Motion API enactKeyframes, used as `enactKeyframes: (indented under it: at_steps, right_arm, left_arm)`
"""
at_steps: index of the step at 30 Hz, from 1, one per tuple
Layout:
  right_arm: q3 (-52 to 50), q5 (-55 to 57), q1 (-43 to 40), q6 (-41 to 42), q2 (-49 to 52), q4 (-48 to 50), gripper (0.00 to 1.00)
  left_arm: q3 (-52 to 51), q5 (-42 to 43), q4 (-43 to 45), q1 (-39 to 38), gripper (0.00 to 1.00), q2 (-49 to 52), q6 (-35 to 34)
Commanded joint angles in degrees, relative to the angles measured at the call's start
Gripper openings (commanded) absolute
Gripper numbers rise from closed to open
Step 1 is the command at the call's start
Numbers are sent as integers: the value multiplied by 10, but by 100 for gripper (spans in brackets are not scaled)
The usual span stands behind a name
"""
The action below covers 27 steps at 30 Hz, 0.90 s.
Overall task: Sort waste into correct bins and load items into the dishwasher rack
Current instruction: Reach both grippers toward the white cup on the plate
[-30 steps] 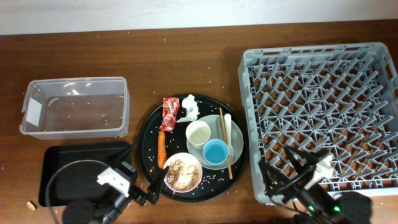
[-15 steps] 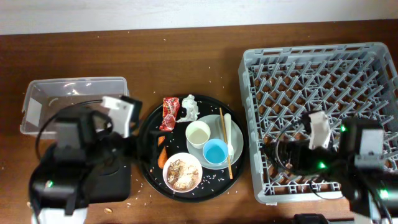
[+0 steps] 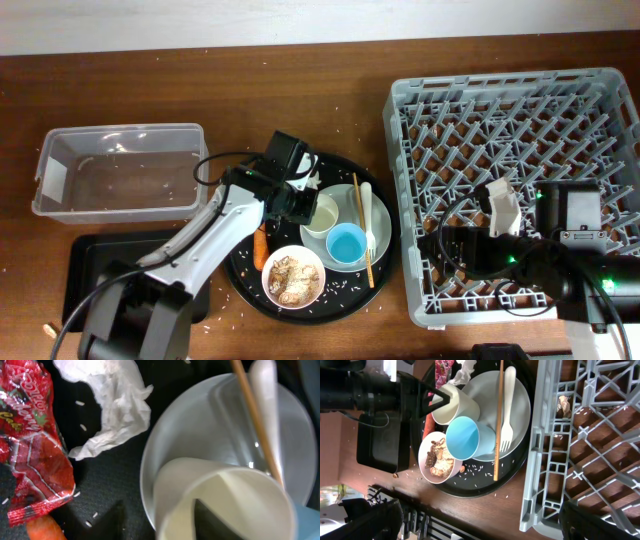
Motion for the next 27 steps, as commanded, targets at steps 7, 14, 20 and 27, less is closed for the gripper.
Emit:
enactKeyframes:
  at_steps: [7, 14, 20, 27]
  right_arm:
    - [9, 5, -1, -7, 23, 0, 99]
    - [46, -72, -1, -9, 20, 3, 93]
    - [78, -356, 23, -74, 10, 74, 79]
    - [78, -267, 186, 53, 19, 310, 77]
  left_arm:
    - [68, -45, -30, 0, 0, -17, -7]
    - [148, 169, -154, 87, 0, -181, 14]
    - [147, 645, -150, 220, 0, -199, 122]
    - [147, 758, -143, 214, 0, -199, 140]
